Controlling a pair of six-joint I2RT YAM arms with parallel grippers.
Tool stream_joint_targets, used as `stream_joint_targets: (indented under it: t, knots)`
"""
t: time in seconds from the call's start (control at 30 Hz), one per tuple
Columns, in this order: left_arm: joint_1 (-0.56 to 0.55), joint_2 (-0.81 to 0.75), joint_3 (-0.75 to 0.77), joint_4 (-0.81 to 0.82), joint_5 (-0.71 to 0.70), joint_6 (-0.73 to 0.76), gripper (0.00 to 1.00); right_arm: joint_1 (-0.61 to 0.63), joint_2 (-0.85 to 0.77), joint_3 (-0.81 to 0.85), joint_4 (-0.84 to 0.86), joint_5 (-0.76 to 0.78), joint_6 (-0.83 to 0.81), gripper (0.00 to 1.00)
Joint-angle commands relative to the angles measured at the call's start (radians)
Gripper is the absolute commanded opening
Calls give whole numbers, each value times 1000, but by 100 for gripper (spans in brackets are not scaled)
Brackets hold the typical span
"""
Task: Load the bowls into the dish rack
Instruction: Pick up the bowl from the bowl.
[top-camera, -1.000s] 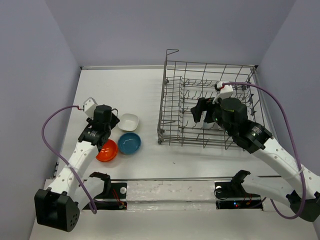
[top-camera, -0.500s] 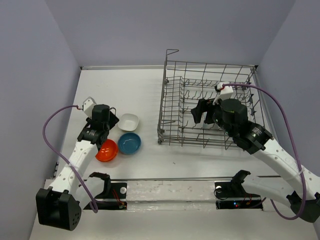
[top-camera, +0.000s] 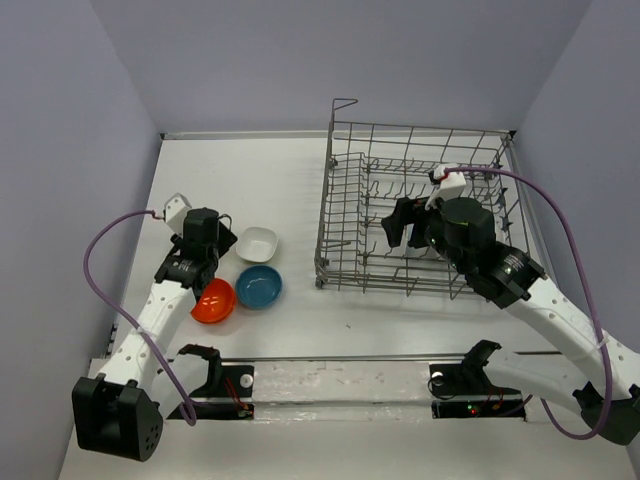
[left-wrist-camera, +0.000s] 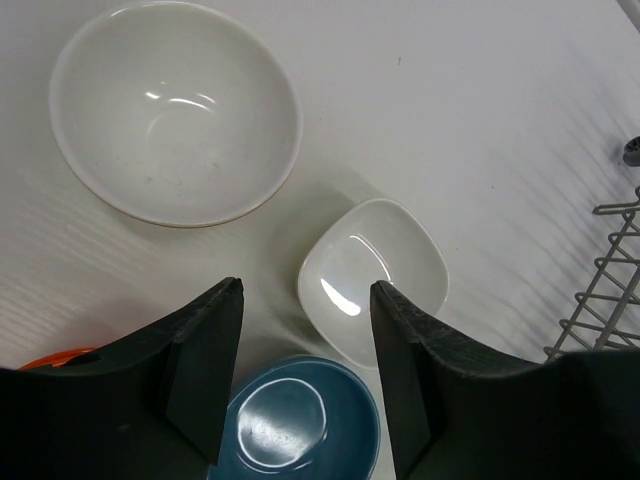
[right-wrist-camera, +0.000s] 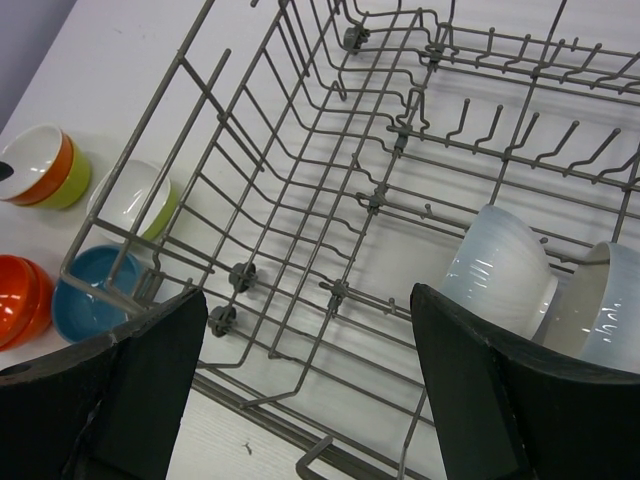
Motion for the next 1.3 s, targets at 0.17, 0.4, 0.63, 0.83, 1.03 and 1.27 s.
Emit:
stream_joint_targets:
  t: [0.17,0.4,0.63,0.83,1.03,1.27]
  knots:
    - [64,-45,-9,-36,-117,-97,63,7,0,1,49,-23,-1,88]
    - [112,-33,-7,-67,-135,-206,63,7,-12,-4,49,-30,0,88]
    - [128,15,-3,-81,-146,-290,62,7,-17,-5,49,-38,2,88]
    - [134,30,-23,-84,-167,-369,62,7,-20,-8,47,-46,3,88]
    - [137,45,-24,-82,-189,-424,61,7,-19,-8,49,-53,5,88]
    - [146,68,-50,-67,-180,-465,59,7,-17,-8,49,-59,5,88]
